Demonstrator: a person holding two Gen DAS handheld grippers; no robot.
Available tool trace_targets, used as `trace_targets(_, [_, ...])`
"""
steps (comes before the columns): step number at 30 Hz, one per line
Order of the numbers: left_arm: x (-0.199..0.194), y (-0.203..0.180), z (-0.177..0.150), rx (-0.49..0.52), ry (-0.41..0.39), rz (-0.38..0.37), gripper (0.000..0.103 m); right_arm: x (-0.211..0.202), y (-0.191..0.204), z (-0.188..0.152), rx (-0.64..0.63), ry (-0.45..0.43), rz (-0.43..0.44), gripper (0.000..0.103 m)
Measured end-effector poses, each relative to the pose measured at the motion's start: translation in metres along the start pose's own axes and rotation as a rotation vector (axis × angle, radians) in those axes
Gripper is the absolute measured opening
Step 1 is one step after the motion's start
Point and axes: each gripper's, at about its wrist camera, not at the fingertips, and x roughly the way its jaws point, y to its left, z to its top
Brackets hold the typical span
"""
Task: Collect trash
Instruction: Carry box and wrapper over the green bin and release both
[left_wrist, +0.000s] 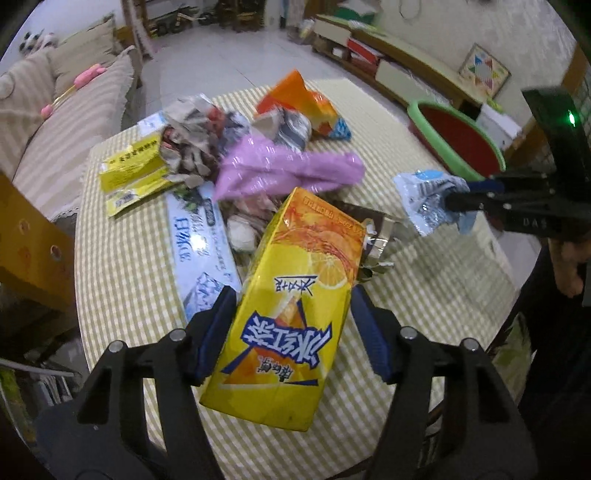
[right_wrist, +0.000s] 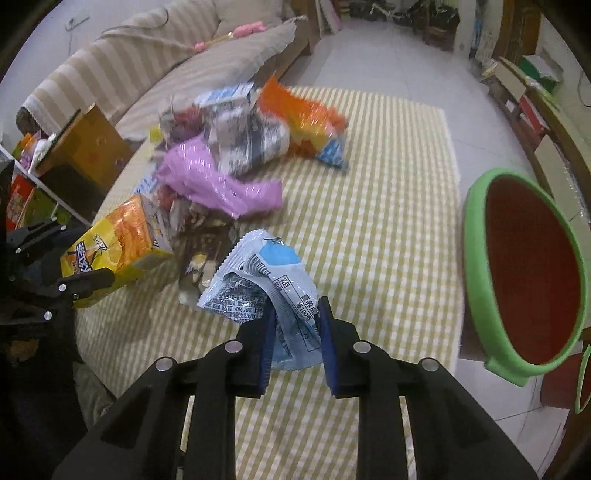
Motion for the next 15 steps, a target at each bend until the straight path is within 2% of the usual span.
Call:
trace_targets(7, [-0.017,0.004,0.012,-0.084,-0.054,-0.045,0.062,-0.028,-0.017,0.002,0.048,-0.074,-0.012,0.022])
trace_targets(15, [-0.026,-0.004,0.031,-0.102,-0.099,-0.057,0.062,-0.046,-0.029,0.013,0.099,-0.139,-0.023,0.022])
